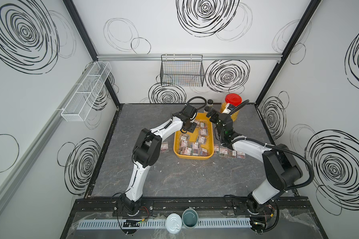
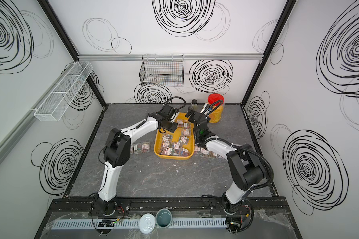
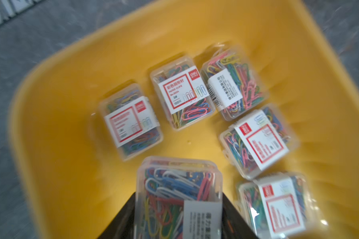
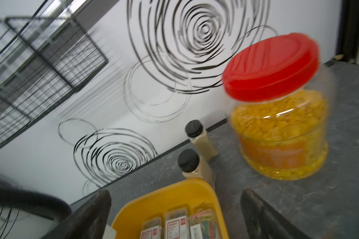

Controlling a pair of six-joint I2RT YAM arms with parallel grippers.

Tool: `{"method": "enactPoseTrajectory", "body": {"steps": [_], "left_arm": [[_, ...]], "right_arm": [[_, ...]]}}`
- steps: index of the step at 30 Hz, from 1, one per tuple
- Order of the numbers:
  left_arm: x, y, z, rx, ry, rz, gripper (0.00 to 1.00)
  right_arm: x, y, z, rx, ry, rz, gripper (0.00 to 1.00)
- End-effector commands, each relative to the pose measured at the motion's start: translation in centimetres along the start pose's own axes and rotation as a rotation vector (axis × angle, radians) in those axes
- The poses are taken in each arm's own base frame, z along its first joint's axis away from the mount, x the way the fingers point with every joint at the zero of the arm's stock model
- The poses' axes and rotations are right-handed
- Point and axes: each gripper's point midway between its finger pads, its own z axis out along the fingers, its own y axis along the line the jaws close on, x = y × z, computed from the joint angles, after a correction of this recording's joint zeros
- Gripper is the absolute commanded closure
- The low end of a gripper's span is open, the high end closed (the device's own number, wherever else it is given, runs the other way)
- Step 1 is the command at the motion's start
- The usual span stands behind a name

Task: Take the paper clips out of the storage box
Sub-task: Pick up the boxed paper clips from the storage box.

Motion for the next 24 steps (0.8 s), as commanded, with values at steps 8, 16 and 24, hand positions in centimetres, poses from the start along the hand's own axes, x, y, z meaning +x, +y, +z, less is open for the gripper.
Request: {"method": "enactPoseTrajectory", "body": {"steps": [8, 16, 24], "left_arm": [[2.7, 7.5, -11.9, -0.121, -0.175, -0.249, 0.55], [12.7, 16.5, -16.6, -0.352, -0.224, -0.554, 0.58], [19.9, 22.0, -19.0, -0.585, -0.212, -0.736, 0.60]], "right_arm": [[3.5, 0.5, 2.1, 0.047, 0.018, 0.034, 0.00], [6.6, 3.1, 4.2, 0.099, 0.035, -0.092, 0.00], [8.5, 3.1, 6.0, 0.142, 0.077, -0.163, 0.00]]}}
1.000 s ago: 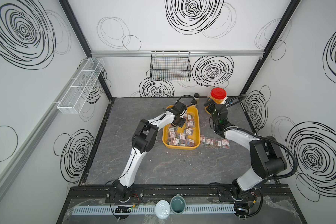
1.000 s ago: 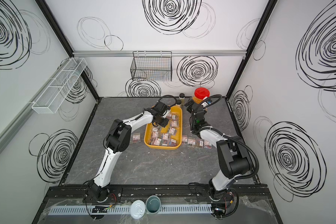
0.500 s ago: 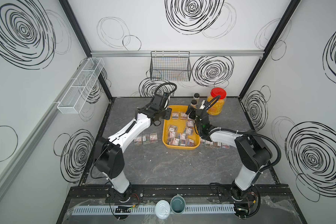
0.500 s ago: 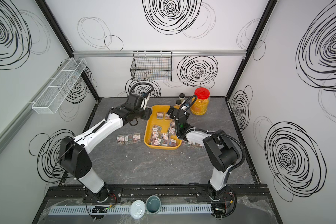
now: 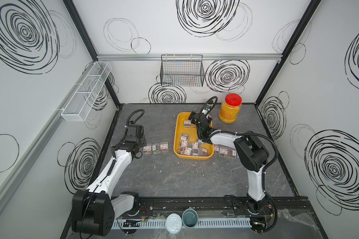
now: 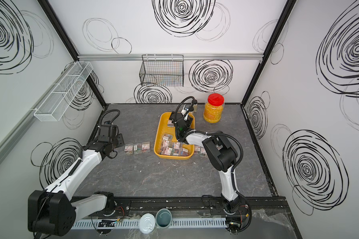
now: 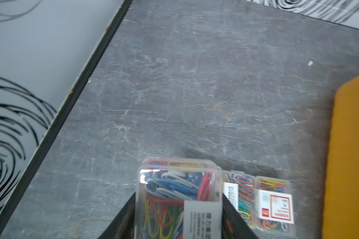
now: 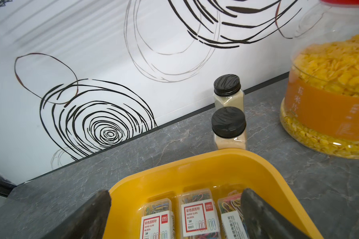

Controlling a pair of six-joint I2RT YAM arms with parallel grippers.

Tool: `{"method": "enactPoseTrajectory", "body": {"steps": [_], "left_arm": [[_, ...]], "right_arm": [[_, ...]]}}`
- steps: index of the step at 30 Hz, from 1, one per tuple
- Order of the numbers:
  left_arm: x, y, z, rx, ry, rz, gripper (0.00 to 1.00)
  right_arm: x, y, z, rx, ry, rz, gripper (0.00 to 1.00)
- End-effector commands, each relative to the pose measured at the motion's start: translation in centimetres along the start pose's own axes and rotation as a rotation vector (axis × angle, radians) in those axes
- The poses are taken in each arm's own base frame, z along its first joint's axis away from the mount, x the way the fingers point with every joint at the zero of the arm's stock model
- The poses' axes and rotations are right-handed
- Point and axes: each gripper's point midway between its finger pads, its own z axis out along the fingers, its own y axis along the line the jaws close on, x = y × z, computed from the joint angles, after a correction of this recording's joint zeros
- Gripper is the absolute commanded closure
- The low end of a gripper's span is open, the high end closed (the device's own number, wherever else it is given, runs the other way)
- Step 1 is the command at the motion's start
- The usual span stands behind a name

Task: Take the paper clips out of the storage box
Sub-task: Pick up the boxed paper clips from the storage box, then place the boxed paper clips at the center of the board.

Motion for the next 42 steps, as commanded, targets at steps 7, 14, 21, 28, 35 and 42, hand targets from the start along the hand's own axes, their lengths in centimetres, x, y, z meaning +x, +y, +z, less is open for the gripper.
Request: {"method": "enactPoseTrajectory", "body": {"steps": [7, 14, 21, 28, 35, 42], "left_arm": [[-1.6, 2.4, -0.3, -0.071, -0.122, -0.118, 0.60], [0.1, 3.7, 1.5, -0.091, -0.086, -0.177, 0.58], [2.9, 3.1, 4.8, -0.109, 0.034, -0.172, 0.61], [5.0, 3.4, 6.2, -0.156, 0.076, -0.130, 0.58], [6.4, 2.3, 7.2, -0.143, 0.115, -0.105, 0.56], [7.9, 1.4, 8.3, -0.131, 0.195, -0.126, 0.57]], "right_arm": [[1.0, 0.3, 1.0, 0.027, 0.023, -0.075, 0.00], [0.3, 0.3, 0.3, 0.002, 0.019, -0.073, 0.00], [-0.9, 0.7, -0.9, -0.036, 0.022, -0.076, 0.00], [-2.0, 0.0, -1.3, -0.028, 0.018, -0.073, 0.00], [-1.9, 0.0, -1.2, -0.039, 0.021, -0.074, 0.00], [-1.9, -0.2, -1.1, -0.037, 0.032, -0.074, 0.00]]}}
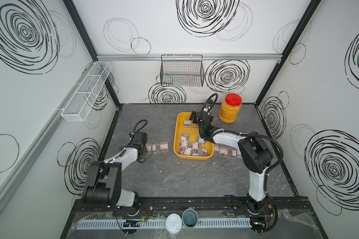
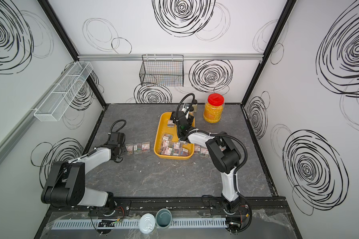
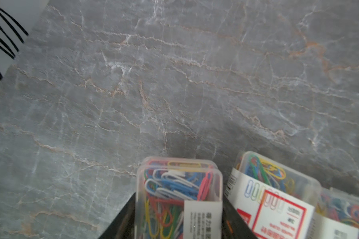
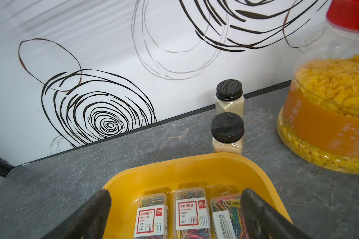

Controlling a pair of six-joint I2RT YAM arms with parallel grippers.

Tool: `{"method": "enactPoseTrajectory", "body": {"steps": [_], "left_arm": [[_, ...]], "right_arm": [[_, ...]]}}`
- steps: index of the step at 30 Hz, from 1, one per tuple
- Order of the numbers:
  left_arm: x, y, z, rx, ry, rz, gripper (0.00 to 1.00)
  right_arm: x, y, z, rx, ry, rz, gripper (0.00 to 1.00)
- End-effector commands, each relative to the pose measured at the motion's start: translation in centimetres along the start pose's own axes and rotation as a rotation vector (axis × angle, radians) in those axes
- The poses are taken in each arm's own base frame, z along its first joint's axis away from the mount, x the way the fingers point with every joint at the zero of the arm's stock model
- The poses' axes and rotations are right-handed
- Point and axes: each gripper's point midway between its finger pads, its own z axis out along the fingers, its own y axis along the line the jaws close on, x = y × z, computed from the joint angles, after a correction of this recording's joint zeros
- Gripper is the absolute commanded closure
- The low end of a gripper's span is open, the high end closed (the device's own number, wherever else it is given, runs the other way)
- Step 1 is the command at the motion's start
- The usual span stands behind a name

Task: Take the paper clips out of the storage box
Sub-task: Place the boxed paper clips at the center of the board.

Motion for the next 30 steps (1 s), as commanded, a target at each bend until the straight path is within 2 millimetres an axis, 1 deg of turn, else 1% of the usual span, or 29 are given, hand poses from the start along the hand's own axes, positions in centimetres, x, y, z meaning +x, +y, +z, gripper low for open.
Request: {"method": "enactPoseTrajectory", "body": {"steps": [1, 3, 7, 9, 15, 21, 27, 30], "left_arm": [[-0.5, -0.9, 0.1, 0.024, 0.006, -0.051, 0.58], [-0.4, -1.4, -0.1, 0.035, 0.008, -0.056, 0.58], [-0.4, -2.1, -0.9, 0.037, -0.010, -0.051, 0.54], [-0.5, -2.2, -1.1, 0.024, -0.019, -0.044, 0.53], [-0.1, -2.0, -0.9, -0.003, -0.018, -0.041, 0.53], [-0.1, -2.6, -1.1, 0.016, -0.020, -0.028, 0.45], [-0.5, -2.5, -1.5, 0.014, -0.028, -0.026, 0.36], [-0.7, -2.6, -1.8, 0.021, -0.035, -0.026, 0.34]], "right_arm": [[-0.9, -0.4, -0.2, 0.003, -0.008, 0.001, 0.00], [-1.0, -0.4, -0.3, 0.003, -0.008, 0.001, 0.00], [-1.1, -0.7, -0.3, 0.002, -0.005, 0.002, 0.00], [-1.2, -0.7, -0.3, 0.000, -0.003, 0.005, 0.00], [-1.4, -1.1, -0.5, -0.003, -0.005, 0.012, 0.00], [-1.6, -1.5, -0.7, -0.009, -0.006, 0.024, 0.00], [-1.8, -1.5, -0.7, -0.011, -0.005, 0.028, 0.00], [-1.8, -1.7, -0.8, -0.011, -0.005, 0.030, 0.00]]}}
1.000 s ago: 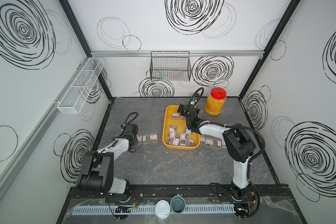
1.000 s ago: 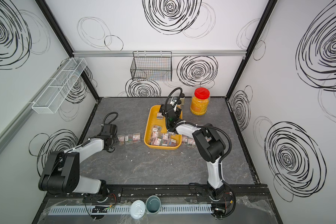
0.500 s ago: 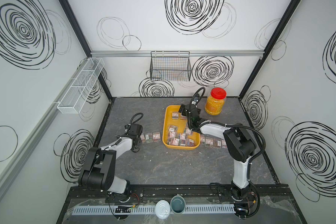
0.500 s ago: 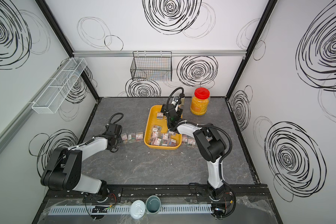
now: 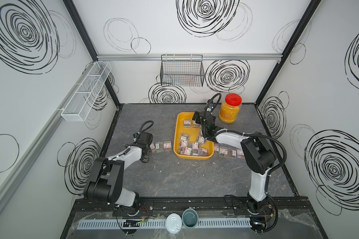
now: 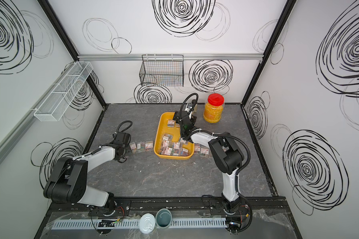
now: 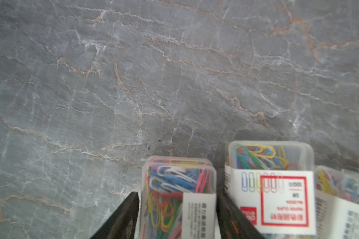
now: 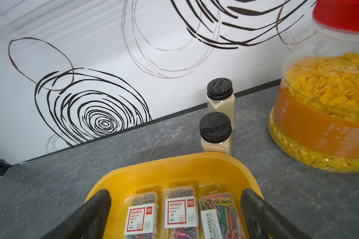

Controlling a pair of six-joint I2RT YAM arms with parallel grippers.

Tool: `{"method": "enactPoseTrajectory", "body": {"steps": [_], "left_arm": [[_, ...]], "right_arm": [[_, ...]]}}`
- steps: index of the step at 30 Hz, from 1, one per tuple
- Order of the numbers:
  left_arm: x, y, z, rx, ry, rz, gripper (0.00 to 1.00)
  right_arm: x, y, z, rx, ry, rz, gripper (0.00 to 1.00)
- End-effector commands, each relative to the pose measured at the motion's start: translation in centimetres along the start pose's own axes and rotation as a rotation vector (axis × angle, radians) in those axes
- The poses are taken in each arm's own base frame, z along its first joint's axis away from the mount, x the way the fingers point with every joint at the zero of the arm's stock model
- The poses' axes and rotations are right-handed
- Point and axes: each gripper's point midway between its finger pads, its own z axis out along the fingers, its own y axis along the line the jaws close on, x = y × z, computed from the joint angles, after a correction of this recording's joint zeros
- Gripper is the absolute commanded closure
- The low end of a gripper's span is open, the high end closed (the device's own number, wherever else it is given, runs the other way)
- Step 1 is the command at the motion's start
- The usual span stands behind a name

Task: Take the paper clips out of the storage box
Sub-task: Place the boxed paper clips at the center of the board, then pick up the boxed paper clips from the storage box.

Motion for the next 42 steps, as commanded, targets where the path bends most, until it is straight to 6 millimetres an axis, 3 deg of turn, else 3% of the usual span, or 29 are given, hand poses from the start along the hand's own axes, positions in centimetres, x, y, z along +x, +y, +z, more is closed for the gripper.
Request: {"method": "enactPoseTrajectory", "body": {"steps": [1, 9, 18, 25, 42], "left_arm": [[-1.9, -0.5, -1.2, 0.017, -0.055, -0.022, 0.33], [-2.5, -1.2, -2.5, 0.109, -0.083, -0.058, 0.30], [-3.7, 1.7, -4.0, 0.200, -0.171, -0.226, 0.29], [-3.3, 3.0, -3.0, 0.294, -0.155, -0.342, 0.31], [-3.3, 1.3, -1.0, 0.313, -0.119, -0.340, 0.32]], "right_arm": [[-1.6, 0.0, -0.8, -0.010, -0.028, 0.024, 0.00], [-1.8, -0.4, -0.9, -0.011, -0.028, 0.032, 0.00], [-1.8, -0.4, -0.9, -0.024, -0.024, 0.035, 0.00], [-1.5, 0.6, -0.8, -0.082, -0.009, 0.021, 0.00], [-1.4, 1.3, -0.9, -0.123, -0.009, -0.006, 0.00]]}}
